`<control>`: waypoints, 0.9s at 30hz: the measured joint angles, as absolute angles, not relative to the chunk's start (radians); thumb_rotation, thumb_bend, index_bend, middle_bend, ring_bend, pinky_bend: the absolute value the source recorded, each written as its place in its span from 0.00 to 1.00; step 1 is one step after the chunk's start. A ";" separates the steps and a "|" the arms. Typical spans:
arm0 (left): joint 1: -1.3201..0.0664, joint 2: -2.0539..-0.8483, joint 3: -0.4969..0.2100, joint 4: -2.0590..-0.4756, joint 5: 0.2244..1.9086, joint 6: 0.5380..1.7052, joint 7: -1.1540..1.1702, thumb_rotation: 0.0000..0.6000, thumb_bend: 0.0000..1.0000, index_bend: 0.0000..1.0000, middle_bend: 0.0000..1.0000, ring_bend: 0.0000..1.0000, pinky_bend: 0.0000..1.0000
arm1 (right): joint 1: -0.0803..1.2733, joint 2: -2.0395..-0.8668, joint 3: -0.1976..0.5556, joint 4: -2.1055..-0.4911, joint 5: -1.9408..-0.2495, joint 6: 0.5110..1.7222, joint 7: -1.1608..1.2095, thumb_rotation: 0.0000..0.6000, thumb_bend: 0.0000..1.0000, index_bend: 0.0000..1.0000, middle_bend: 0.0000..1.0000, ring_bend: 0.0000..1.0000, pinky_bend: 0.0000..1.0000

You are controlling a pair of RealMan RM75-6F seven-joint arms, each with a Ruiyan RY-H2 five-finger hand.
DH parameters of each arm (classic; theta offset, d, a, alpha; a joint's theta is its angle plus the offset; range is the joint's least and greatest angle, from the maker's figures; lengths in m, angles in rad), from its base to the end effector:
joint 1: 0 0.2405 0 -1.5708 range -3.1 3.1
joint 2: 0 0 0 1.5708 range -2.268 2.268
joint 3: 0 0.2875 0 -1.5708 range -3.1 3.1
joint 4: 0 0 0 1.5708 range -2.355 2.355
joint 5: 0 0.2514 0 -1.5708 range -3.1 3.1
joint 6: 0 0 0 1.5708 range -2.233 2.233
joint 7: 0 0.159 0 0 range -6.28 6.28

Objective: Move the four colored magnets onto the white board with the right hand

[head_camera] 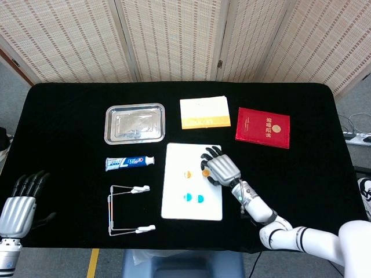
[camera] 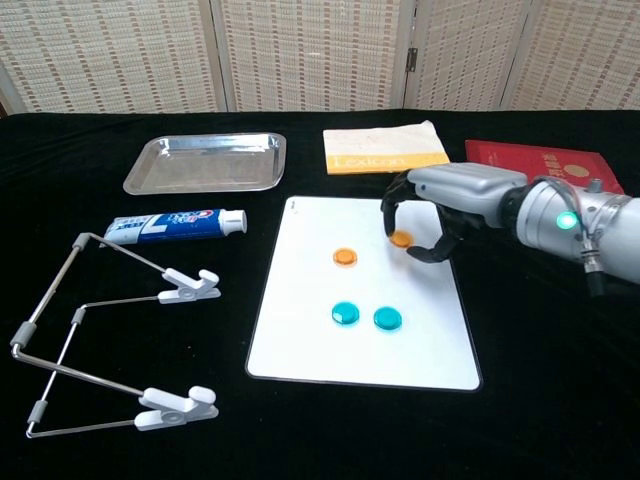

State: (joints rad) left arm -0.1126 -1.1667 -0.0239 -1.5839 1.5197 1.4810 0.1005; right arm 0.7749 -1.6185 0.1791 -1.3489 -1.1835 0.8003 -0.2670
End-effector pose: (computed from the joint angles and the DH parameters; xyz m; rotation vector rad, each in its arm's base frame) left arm -0.3507 0.2052 0.1146 -1.4601 -0.8361 -0.8582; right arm -0.1656 -0.3934 -0.0981 2.0155 -0.9733 0.8672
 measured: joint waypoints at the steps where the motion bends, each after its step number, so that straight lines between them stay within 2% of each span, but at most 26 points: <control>1: -0.112 -1.167 -0.024 -1.582 1.519 1.481 0.099 1.00 0.15 0.07 0.08 0.11 0.00 | 0.785 -1.629 0.181 -1.344 -1.171 0.794 -0.281 1.00 0.46 0.53 0.22 0.01 0.00; 12: -0.111 -1.173 -0.024 -1.568 1.518 1.478 0.087 1.00 0.15 0.07 0.08 0.11 0.00 | 0.821 -1.668 0.179 -1.316 -1.110 0.782 -0.343 1.00 0.46 0.51 0.21 0.01 0.00; 17: -0.111 -1.174 -0.024 -1.564 1.517 1.476 0.086 1.00 0.15 0.07 0.08 0.11 0.00 | 0.827 -1.674 0.175 -1.312 -1.108 0.784 -0.342 1.00 0.46 0.43 0.17 0.00 0.00; 27: -0.110 -1.176 -0.025 -1.558 1.514 1.475 0.080 1.00 0.15 0.07 0.08 0.11 0.00 | 0.833 -1.675 0.165 -1.307 -1.117 0.788 -0.331 1.00 0.46 0.26 0.17 0.00 0.00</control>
State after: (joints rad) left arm -0.1100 -1.1758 -0.0250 -1.5583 1.5144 1.4750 0.0797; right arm 0.8329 -1.6752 0.1648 -1.3065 -1.1169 0.7876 -0.3310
